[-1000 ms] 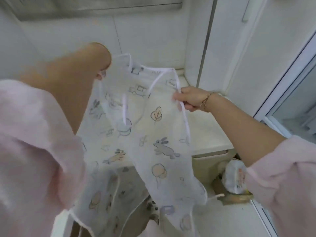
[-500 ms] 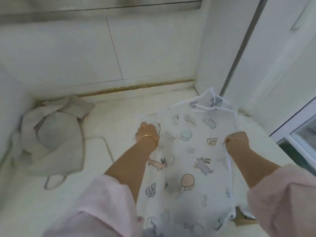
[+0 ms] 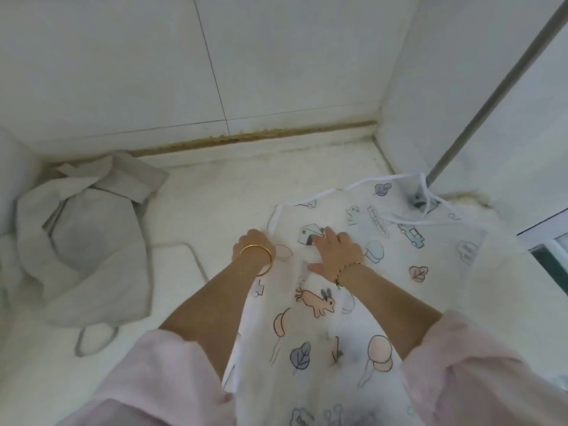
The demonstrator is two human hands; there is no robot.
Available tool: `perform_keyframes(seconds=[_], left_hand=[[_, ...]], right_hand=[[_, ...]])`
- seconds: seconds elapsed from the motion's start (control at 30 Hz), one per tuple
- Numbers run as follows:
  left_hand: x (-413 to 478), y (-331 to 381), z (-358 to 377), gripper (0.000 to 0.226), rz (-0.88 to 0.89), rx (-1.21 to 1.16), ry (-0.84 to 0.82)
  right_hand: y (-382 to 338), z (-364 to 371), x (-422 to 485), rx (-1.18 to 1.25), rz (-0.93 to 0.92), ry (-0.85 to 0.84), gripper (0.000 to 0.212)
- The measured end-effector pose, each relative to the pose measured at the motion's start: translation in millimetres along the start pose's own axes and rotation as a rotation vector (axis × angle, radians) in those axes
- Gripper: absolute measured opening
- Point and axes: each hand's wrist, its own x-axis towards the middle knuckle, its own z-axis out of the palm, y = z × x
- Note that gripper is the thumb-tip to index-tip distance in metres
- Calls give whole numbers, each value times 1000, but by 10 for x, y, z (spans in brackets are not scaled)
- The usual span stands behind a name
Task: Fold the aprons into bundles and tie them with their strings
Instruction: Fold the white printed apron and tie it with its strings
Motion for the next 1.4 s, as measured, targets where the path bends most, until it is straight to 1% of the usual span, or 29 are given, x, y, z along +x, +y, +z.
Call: perform_keyframes(seconds=[0.07, 0.13, 0.17, 0.2, 0.23, 0.27, 0.33, 0.4, 0.43, 0.47, 0.53, 0.57, 0.6, 0.63, 0.67, 0.7, 0.73, 0.8, 0.83, 0.9, 0.93, 0.97, 1.0, 1.07, 1.13, 1.2, 1.27, 1.33, 1.4], left_hand=[[25, -136, -79, 44, -157, -245, -316], [11, -258, -160, 51, -253, -354, -615], [-9, -320, -189, 48, -255, -355, -748], [-17, -387, -227, 40, -221, -301, -859], [-3, -443, -258, 30, -166, -192, -936], [5, -489, -321, 22, -127, -69, -960], [51, -516, -485, 8, -134, 102, -945], [111, -473, -711, 13, -259, 66, -873], [97, -414, -847, 15, -307, 22, -775], [100, -332, -981, 14, -291, -7, -625], [101, -104, -1219, 6, -126, 56, -272], [109, 23, -1290, 12, -51, 108, -77], [147, 146, -1327, 26, 11, 173, 126], [200, 288, -1360, 40, 75, 214, 274], [245, 424, -1376, 51, 148, 244, 376], [297, 543, -1390, 58, 236, 269, 445], [342, 639, -1394, 65, 326, 303, 494], [416, 704, -1340, 77, 453, 391, 549], [427, 671, -1278, 76, 489, 433, 575], [389, 516, -1072, 64, 524, 503, 637], [320, 428, -972, 56, 504, 510, 661], [247, 327, -883, 49, 444, 476, 640], [188, 222, -799, 47, 353, 405, 569], [121, -42, -610, 47, 149, 259, 331], [125, -279, -401, 44, 48, 266, 126], [163, -486, -242, 47, 39, 312, 23], [192, -611, -158, 57, 74, 349, -31], [206, -672, -158, 68, 124, 404, -45], [228, -745, -207, 79, 152, 446, -32]], right_hand=[[-35, -14, 84, -39, 14, -6, 61], [-73, -43, 172, -57, 52, -24, 65], [-88, -59, 218, -58, 73, -34, 67], [-103, -74, 273, -59, 89, -37, 68], [-99, -81, 325, -62, 105, -38, 70], [-98, -98, 383, -73, 109, -38, 73], [-64, -126, 461, -87, 108, -38, 75], [-24, -162, 498, -72, 102, -40, 71], [-8, -187, 497, -48, 110, -46, 69], [4, -207, 499, -18, 117, -47, 68], [15, -232, 441, 9, 90, 25, 67], [12, -236, 393, 23, 32, 117, 65], [-1, -225, 340, 47, -54, 210, 62], [-14, -206, 298, 70, -155, 254, 59], [-46, -173, 251, 75, -247, 236, 58], [-73, -141, 229, 64, -296, 175, 59], [-96, -102, 231, 49, -286, 93, 62], [-101, -61, 323, 6, -180, -11, 66], [-99, -59, 392, -24, -131, -25, 69], [-105, -75, 534, -46, -52, -63, 73], [-110, -100, 612, -31, -15, -80, 73], [-119, -126, 669, -19, 15, -95, 73], [-134, -149, 718, -10, 38, -107, 73], [-166, -186, 756, -1, 54, -126, 74], [-129, -208, 723, -2, 37, -112, 75], [-89, -147, 614, -35, -19, -21, 75], [-81, -40, 447, -81, -82, 73, 72], [-65, 49, 321, -115, -118, 56, 66], [-5, 79, 245, -104, -80, -13, 64]])
